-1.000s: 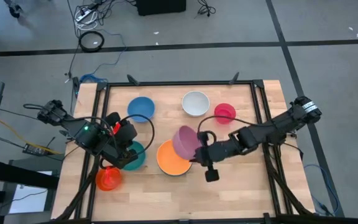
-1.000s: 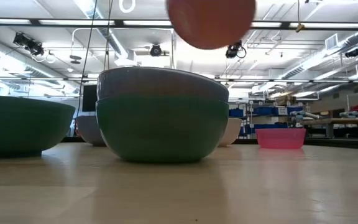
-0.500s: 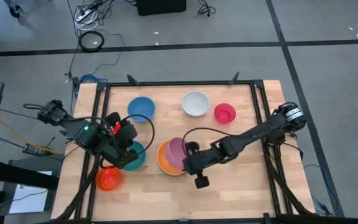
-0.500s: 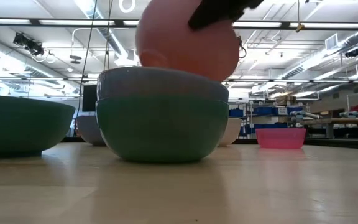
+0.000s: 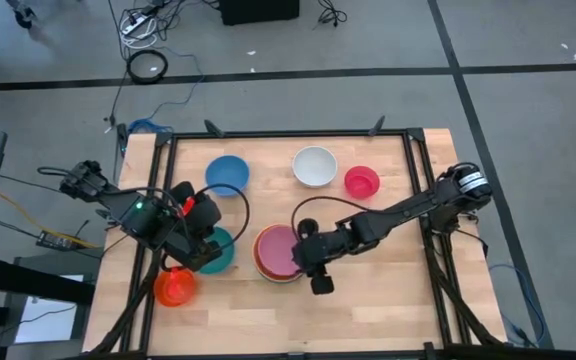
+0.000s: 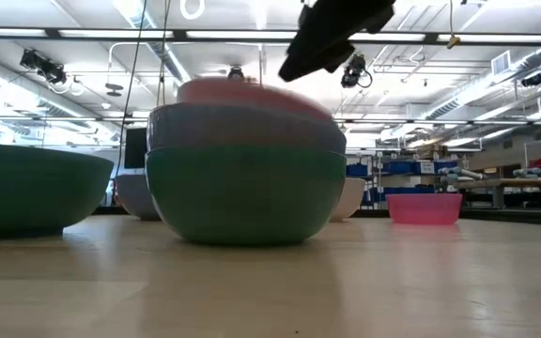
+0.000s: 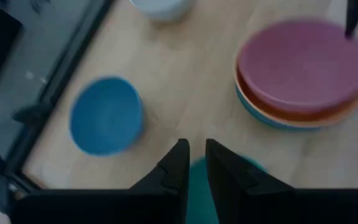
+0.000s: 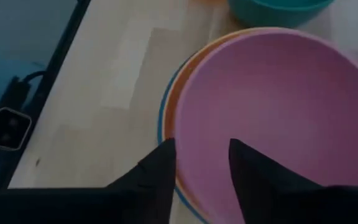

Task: Nest bowls inside each other
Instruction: Stack the dark green bowl on top of the pink bowl

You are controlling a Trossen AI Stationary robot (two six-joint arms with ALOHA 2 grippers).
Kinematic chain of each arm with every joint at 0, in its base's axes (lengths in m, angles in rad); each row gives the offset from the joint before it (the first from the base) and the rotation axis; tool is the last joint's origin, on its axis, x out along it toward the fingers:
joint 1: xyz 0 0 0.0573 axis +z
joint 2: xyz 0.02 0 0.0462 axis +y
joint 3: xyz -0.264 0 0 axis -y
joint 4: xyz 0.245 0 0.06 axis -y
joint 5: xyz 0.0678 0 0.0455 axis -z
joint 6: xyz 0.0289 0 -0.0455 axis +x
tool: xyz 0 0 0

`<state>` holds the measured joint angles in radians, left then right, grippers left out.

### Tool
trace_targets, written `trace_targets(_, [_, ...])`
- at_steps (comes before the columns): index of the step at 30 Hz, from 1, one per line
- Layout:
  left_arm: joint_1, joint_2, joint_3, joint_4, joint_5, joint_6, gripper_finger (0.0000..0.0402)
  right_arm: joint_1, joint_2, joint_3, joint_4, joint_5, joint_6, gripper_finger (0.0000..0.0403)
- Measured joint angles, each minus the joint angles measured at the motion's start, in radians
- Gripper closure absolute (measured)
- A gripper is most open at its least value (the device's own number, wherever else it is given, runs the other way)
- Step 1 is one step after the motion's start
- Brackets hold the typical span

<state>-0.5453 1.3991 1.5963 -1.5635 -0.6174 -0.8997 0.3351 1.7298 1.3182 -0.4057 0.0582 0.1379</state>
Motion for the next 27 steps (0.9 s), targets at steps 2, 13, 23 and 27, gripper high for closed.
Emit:
trace_targets(2, [-0.001, 0.000, -0.006, 0.009, 0.074, -0.013, 0.0340, 0.012, -0.035, 0.000, -0.028, 0.057, 0.007, 0.0252])
trace_targets(13, [-0.054, 0.002, -0.329, 0.241, 0.304, -0.158, 0.0339, 0.155, -0.377, 0.000, -0.156, 0.548, 0.005, 0.0252])
trace_targets(23, [-0.056, 0.002, -0.524, 0.508, 0.361, -0.192, 0.0338, 0.254, -0.562, 0.001, -0.251, 0.682, 0.127, 0.0252])
trace_targets(27, [-0.056, 0.002, -0.552, 0.517, 0.364, -0.220, 0.0338, 0.261, -0.544, 0.000, -0.257, 0.689, 0.132, 0.0253])
